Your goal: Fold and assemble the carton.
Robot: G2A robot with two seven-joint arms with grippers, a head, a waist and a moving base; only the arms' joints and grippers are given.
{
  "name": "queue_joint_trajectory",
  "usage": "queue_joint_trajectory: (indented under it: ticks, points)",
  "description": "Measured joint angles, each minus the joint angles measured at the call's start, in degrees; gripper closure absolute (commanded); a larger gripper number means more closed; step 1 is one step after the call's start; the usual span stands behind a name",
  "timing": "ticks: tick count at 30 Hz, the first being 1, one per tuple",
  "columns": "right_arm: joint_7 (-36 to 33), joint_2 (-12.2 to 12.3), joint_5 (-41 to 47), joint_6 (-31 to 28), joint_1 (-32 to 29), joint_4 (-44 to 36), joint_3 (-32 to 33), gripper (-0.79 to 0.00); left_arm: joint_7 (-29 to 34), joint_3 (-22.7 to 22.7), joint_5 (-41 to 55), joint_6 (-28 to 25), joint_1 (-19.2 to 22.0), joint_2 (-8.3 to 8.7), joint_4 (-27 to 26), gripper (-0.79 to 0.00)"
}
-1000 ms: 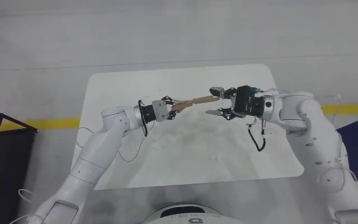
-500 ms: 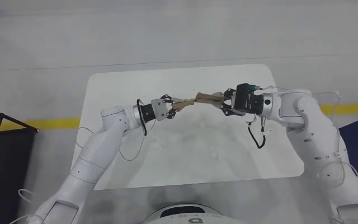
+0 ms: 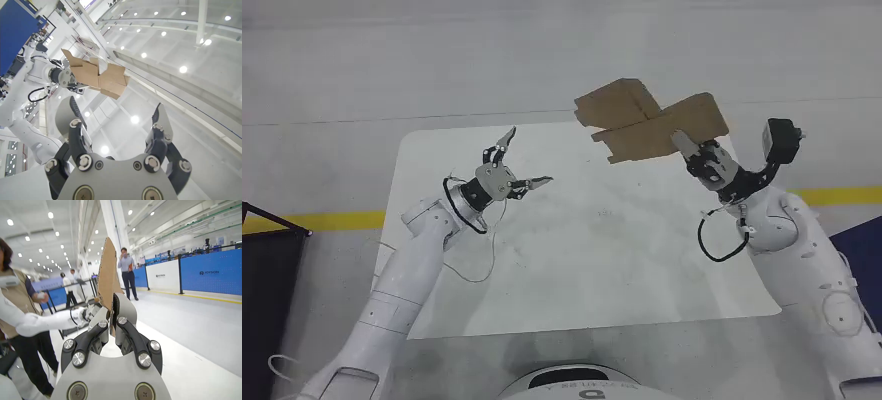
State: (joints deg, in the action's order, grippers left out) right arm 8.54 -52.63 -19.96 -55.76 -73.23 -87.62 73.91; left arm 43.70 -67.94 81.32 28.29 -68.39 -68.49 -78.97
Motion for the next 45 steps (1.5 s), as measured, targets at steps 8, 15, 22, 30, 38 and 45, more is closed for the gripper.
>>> queue_joint_trajectory:
  ticks: [8,15,22,30,38,45]
  points:
    - [-2.4,-0.3,13.8,-1.1,0.8,3.2,-1.9,0.000,-0.8,2.8,2.6,1.2,1.0,-0.92,2.4,-0.785]
    - [-2.2,-0.4,14.0,-0.8,0.7,3.2,-1.9,0.000,-1.1,3.0,5.3,2.6,0.3,-1.24,2.5,-0.326]
    - [-3.9,-2.5,22.2,-2.2,2.2,7.6,-8.5,0.000,-6.3,3.2,5.7,-1.0,3.4,-0.61,-0.2,-0.785]
    - [-4.9,-4.0,25.3,-2.2,4.1,10.9,-10.6,0.000,2.7,1.7,-41.5,-31.7,1.9,1.52,-1.1,-0.785]
    - [-4.8,-4.0,25.2,-2.2,4.0,10.9,-10.5,0.000,2.5,1.8,-43.0,-31.4,2.0,1.50,-1.1,-0.785]
    - [-4.9,-4.4,28.7,1.2,3.3,10.3,-11.1,0.000,-2.1,3.3,-57.4,-37.2,1.7,2.48,-6.7,-0.785]
